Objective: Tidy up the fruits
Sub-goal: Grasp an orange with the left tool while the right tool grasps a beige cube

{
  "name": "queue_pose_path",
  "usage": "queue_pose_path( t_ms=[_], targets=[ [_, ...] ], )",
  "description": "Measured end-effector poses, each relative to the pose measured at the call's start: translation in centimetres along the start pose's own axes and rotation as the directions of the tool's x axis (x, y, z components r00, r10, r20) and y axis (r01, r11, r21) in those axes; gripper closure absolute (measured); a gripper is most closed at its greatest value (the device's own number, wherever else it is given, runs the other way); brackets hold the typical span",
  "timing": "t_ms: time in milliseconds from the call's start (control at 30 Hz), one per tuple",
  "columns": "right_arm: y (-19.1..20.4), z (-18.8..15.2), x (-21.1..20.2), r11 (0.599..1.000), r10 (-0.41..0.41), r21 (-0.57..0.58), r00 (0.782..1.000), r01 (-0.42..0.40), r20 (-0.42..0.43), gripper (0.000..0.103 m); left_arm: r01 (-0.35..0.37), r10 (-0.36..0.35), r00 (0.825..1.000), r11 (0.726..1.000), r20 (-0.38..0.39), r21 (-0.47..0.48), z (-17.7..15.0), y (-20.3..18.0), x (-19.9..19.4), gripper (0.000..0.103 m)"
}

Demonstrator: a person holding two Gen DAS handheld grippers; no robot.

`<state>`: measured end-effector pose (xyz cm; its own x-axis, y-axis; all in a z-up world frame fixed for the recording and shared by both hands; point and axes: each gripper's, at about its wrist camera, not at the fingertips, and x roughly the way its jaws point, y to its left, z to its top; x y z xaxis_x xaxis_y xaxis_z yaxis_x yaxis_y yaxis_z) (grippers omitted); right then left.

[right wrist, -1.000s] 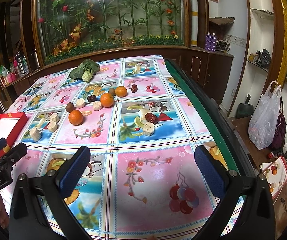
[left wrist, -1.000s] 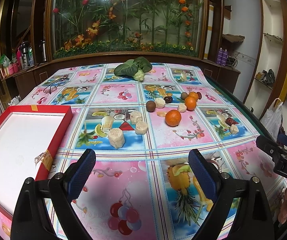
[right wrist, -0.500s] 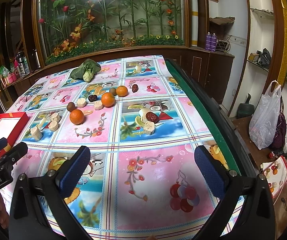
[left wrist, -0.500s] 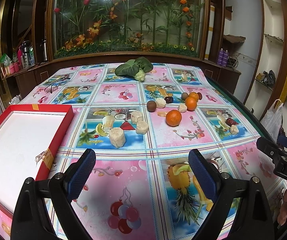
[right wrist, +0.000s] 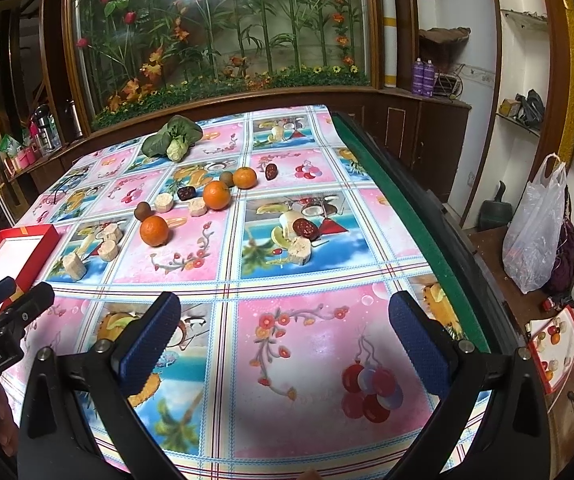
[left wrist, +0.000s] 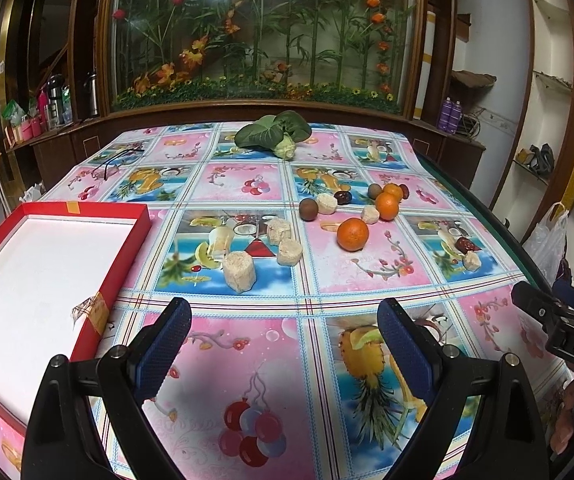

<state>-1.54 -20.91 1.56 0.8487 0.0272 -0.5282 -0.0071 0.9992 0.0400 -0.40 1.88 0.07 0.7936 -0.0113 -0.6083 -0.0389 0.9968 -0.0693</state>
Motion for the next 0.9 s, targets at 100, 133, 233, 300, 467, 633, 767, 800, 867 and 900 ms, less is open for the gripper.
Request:
queue_pose_path(
  t_ms=[100, 133, 233, 300, 467, 633, 767, 800, 867, 900],
  targets=[
    [-0.6, 0.2, 1.2, 1.000, 0.015, 0.013, 1.000, -0.015, -0.022, 0.001, 0.001, -0.001, 1.000, 1.000, -0.016, -0.020, 0.1, 0.2, 0.4, 0.009],
    [-0.8, 0.4, 1.3, 1.000, 0.014, 0.014, 1.000, -0.014, -0.024, 0.002, 0.002, -0.003, 1.000, 1.000, -0.022, -0.026, 0.1, 0.3, 0.5, 0.009],
    [-1.2, 1.4, 3.3, 1.000, 0.013, 0.024, 0.997, -0.011, -0.070, 0.017, 0.006, -0.007, 1.000, 0.999, -0.030, -0.037, 0.1, 0.5, 0.7, 0.009],
    [-1.2, 2.0, 5.5, 1.000, 0.013, 0.028, 0.993, -0.010, -0.121, 0.035, 0.009, -0.010, 1.000, 0.999, -0.029, -0.037, 0.2, 0.5, 0.7, 0.009],
    [-1.4, 3.1, 9.7, 1.000, 0.002, 0.031, 0.980, 0.005, -0.199, 0.059, 0.017, -0.018, 0.999, 1.000, -0.037, -0.025, 0.7, 0.4, 1.0, 0.018],
    [-0.7, 3.6, 11.7, 1.000, -0.004, 0.004, 0.974, 0.005, -0.228, 0.082, 0.036, -0.035, 0.997, 0.999, -0.074, 0.008, 1.8, -1.4, 2.8, 0.024],
    [-1.0, 3.3, 11.6, 1.000, 0.026, 0.016, 0.977, -0.023, -0.211, 0.082, 0.050, -0.045, 0.994, 0.997, -0.096, 0.053, 3.5, -3.7, 4.9, 0.028],
    [-1.3, 3.3, 11.4, 0.999, 0.036, 0.026, 0.976, -0.031, -0.213, 0.082, 0.051, -0.044, 0.993, 0.997, -0.107, 0.065, 3.9, -4.5, 5.6, 0.031],
    [-1.7, 3.2, 11.2, 0.998, 0.057, 0.045, 0.977, -0.049, -0.206, 0.082, 0.065, -0.055, 0.990, 0.995, -0.128, 0.082, 4.5, -5.8, 7.0, 0.032],
    [-1.9, 3.2, 11.1, 0.997, 0.067, 0.051, 0.977, -0.058, -0.204, 0.082, 0.061, -0.048, 0.990, 0.994, -0.134, 0.092, 4.8, -6.5, 7.6, 0.032]
  ],
)
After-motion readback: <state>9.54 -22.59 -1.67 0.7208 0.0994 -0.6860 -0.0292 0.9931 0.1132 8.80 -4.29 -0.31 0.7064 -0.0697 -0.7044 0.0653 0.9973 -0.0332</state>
